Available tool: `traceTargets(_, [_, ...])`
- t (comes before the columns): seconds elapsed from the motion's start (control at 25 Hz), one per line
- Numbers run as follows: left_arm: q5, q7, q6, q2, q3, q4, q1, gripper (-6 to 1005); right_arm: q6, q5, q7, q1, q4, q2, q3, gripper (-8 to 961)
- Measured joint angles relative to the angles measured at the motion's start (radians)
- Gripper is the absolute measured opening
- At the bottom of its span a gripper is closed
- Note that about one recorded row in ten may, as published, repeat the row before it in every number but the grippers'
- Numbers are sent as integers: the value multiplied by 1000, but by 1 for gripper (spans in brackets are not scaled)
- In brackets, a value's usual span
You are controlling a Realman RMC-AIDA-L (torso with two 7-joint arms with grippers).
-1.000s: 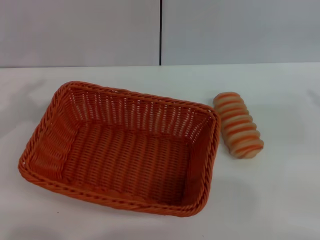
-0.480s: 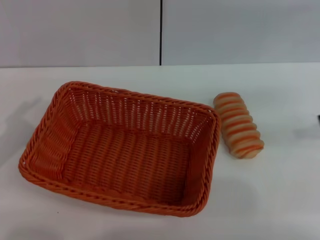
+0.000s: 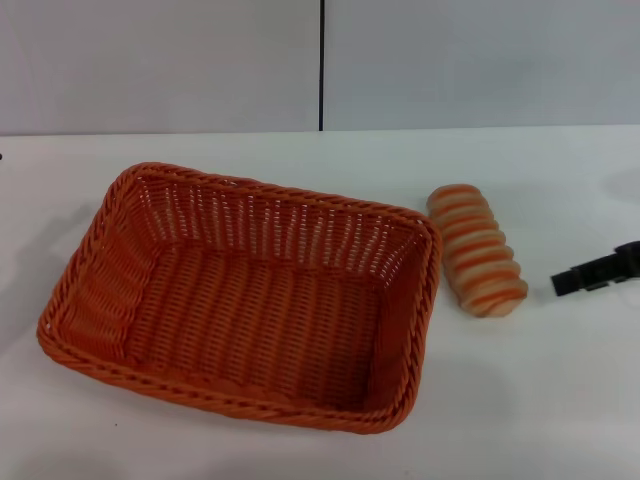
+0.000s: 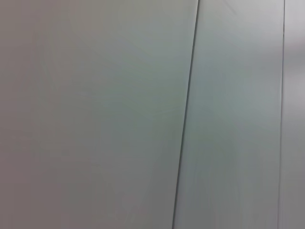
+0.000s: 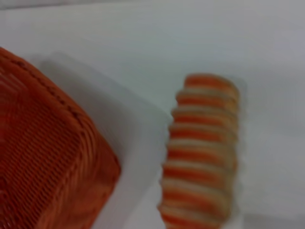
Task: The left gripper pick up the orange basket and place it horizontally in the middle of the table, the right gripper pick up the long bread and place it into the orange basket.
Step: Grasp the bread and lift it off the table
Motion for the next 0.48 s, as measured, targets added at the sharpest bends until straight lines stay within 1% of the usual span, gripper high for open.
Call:
traceTargets(0.04, [-4, 2, 11, 0, 5, -10, 4, 802, 33, 34, -28, -5, 27, 10, -2, 628])
traceTargets(0.08, [-6, 3, 18, 0, 5, -14, 4, 802, 33, 34, -28, -5, 27, 10, -2, 623])
traceTargets(0.16, [-6, 3, 18, 0, 5, -14, 4, 802, 73, 59, -57, -6, 66, 19, -3, 613])
traceTargets(0.2, [-6, 3, 18, 0, 5, -14, 4, 802, 73, 59, -57, -6, 66, 19, -3, 607])
traceTargets(0.28, [-4, 2, 27, -1, 5, -16, 9, 802, 121, 67, -78, 6, 129, 22, -5, 597])
traceTargets(0.32, [-4, 2, 27, -1, 5, -16, 9, 802, 121, 67, -78, 6, 129, 22, -5, 592])
traceTargets(0.36, [-2, 3, 28, -1, 5, -22, 12, 802, 147, 72, -87, 19, 177, 22, -6, 587])
traceTargets(0.48, [-2, 3, 28, -1, 5, -22, 12, 802, 164, 73, -91, 27, 208, 22, -8, 571])
